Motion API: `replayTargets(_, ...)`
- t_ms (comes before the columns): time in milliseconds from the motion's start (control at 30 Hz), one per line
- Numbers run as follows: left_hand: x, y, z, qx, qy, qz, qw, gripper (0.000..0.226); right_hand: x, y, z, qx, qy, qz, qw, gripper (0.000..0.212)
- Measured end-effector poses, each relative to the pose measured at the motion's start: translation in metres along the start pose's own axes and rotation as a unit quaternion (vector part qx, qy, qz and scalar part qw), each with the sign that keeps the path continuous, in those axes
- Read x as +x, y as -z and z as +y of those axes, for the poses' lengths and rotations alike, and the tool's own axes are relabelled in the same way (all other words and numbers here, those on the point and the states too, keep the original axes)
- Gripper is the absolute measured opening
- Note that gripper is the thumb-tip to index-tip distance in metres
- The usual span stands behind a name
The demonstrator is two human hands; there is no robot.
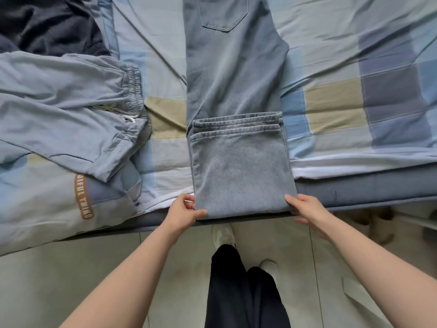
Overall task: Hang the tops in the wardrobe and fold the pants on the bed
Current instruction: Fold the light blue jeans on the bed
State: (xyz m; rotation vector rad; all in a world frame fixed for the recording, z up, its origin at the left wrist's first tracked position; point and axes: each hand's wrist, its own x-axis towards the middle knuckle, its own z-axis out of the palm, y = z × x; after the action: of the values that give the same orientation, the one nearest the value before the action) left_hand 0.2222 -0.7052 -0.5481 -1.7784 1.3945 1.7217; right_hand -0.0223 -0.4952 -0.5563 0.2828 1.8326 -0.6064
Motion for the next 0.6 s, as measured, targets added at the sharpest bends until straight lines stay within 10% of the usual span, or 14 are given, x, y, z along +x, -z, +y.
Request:
replayTargets(367,-0.038,-0.008,-0.032,-0.027,-0.165,0.116,0.979,0.049,-0.023,0.006,0.029,0.099,0.156,0.028,0.982,0.019)
replayTargets(600,-0.066,-0.031,-0.046,0.196,-0.327,0.175,0.908,0.056,-0.061,0.011,0.029,0.025,0.264,0.045,0.963,0.044)
